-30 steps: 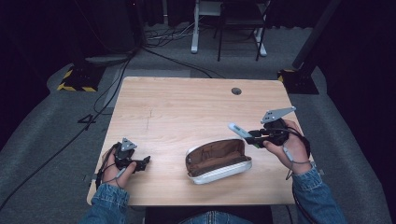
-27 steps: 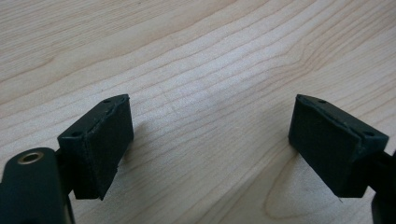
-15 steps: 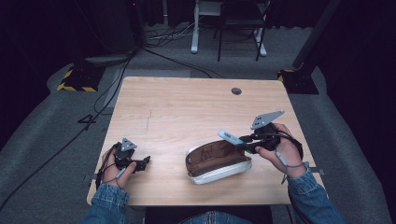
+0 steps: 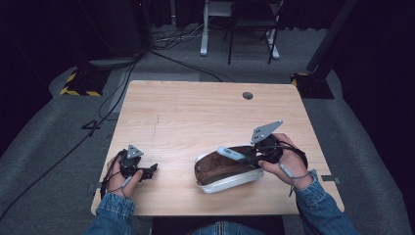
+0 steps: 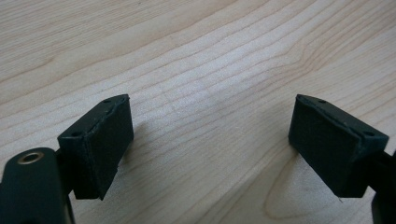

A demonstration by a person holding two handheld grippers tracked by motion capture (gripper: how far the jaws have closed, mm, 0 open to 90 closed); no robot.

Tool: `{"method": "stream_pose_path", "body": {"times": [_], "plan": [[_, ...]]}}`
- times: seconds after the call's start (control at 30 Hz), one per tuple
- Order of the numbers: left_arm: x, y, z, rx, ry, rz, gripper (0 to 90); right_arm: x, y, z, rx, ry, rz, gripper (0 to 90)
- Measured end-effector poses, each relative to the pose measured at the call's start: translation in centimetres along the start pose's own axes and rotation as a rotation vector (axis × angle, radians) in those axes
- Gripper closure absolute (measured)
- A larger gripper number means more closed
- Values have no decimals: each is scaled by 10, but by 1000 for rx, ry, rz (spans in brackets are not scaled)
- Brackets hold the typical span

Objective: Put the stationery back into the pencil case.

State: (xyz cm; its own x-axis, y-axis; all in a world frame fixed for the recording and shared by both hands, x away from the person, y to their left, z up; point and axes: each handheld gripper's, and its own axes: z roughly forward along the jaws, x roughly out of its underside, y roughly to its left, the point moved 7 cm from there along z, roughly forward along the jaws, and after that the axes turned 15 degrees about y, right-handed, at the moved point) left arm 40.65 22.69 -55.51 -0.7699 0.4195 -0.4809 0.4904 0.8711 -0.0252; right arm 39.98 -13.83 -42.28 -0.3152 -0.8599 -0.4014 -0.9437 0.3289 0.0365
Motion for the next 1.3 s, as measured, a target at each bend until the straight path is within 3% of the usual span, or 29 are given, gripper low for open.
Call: {"method": "stream_pose_path", "body": {"times": [0.5,1.2,1.23,1.3], "plan": [[0,0,0,0,0,0,141,-8,12,20,-30,58,-88,672],[0,0,0,0,0,0,141,-10,7,35,-21,76,-125,670],[0,0,0,-1,0,1,141,-10,6,36,-17,74,-125,666],[0,0,0,0,0,0,141,-11,4,36,-2,56,-110,544]]}}
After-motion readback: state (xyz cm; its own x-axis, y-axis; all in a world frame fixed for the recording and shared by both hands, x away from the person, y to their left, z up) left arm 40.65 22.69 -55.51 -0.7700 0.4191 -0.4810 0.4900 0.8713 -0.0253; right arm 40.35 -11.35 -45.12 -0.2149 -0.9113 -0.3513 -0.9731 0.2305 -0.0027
